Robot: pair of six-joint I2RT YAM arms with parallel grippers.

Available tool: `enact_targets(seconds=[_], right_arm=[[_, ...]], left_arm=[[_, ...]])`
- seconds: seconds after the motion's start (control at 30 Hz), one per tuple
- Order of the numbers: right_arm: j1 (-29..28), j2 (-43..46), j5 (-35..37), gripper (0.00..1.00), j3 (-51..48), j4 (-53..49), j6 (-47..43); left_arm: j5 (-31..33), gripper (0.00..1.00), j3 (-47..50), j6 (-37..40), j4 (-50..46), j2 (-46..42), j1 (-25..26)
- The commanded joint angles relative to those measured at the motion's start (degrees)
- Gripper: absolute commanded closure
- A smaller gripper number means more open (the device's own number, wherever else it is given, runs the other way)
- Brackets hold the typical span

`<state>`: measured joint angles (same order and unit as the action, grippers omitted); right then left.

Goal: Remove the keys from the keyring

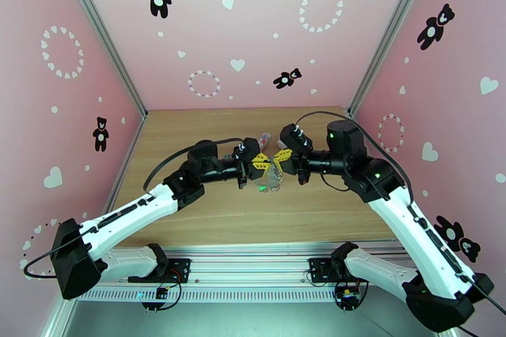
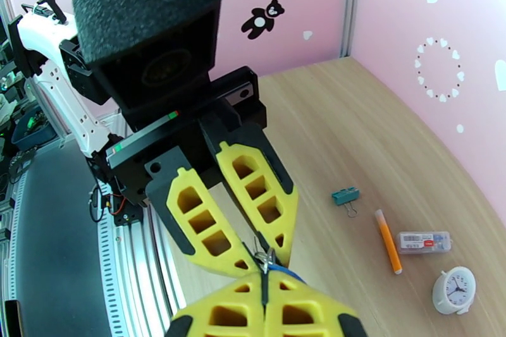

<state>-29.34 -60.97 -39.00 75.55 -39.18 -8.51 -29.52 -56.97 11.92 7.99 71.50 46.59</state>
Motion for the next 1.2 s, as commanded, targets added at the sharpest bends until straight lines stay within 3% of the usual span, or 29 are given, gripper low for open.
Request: enact_targets(seconds=[0.0, 0.33, 0.5, 0.93, 1.17], right_arm=[[-0.3, 0.6, -3.5, 1.00, 2.3, -1.0, 0.6], [0.2, -0.1, -5.8, 1.00, 3.2, -1.3, 1.2], [0.5, -0.2, -6.2, 1.00, 3.3, -2.2, 0.8], [0.7, 0.9, -5.5, 1.00, 2.3, -0.6, 0.5], [0.8, 0.1, -5.4, 1.00, 2.2, 0.8, 3.2]], left_arm=[[1.7, 0.83, -1.0, 2.6, -5.3, -1.5, -0.8], [2.1, 0.80, -1.1, 4.2, -6.4, -1.8, -0.8], [2.0, 0.88, -1.7, 5.3, -7.3, -1.8, -0.8], [0.9, 0.90, -1.7, 1.8, -4.5, -1.8, -0.8], [-1.5, 0.76, -1.8, 2.6, -6.0, -1.8, -0.8]])
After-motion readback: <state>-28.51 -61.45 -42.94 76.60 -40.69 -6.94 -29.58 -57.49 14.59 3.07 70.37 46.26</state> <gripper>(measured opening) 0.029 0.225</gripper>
